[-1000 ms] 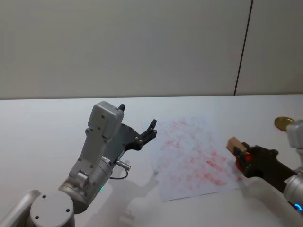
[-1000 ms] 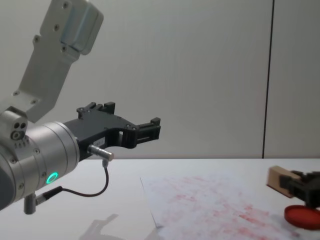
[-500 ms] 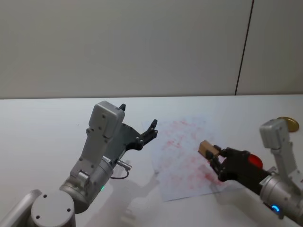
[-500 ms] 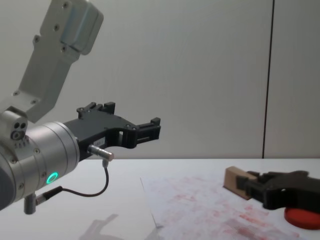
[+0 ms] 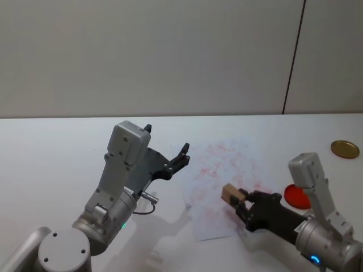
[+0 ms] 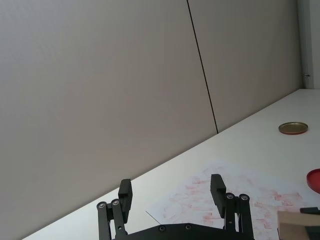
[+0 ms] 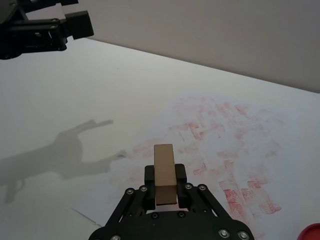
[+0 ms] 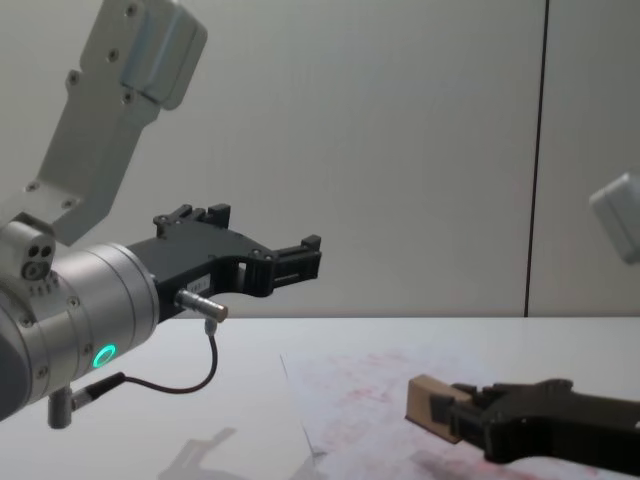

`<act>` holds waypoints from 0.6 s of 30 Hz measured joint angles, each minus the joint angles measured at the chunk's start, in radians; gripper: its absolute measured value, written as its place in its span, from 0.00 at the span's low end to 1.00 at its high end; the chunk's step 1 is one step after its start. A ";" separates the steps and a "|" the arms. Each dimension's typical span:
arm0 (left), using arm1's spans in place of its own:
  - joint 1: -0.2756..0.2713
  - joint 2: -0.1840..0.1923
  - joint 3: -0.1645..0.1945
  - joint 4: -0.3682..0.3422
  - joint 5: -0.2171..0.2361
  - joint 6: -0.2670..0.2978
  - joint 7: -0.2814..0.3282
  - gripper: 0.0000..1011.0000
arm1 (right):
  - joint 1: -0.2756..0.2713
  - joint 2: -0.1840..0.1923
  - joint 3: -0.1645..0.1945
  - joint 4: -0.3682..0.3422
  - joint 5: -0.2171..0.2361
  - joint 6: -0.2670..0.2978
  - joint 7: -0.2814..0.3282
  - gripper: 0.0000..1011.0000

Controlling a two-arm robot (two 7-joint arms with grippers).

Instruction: Use the one hand to pick up the stamp and affix it onto the A4 paper.

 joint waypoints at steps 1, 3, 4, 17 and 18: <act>0.000 0.000 0.000 0.000 0.000 0.000 0.000 0.98 | 0.000 -0.001 -0.003 0.002 -0.003 0.003 0.003 0.22; 0.000 0.000 0.000 0.000 0.000 0.000 0.000 0.98 | 0.000 -0.002 -0.005 0.005 -0.006 0.005 0.005 0.22; 0.000 0.000 0.000 0.000 0.000 0.000 0.000 0.98 | 0.000 -0.003 -0.007 0.006 -0.007 0.006 0.006 0.22; 0.000 0.000 0.000 0.000 0.000 0.000 0.000 0.98 | 0.003 -0.006 -0.019 0.026 -0.027 0.019 0.020 0.22; 0.000 0.000 0.000 0.000 0.000 0.000 0.000 0.98 | 0.004 -0.006 -0.019 0.027 -0.028 0.020 0.020 0.22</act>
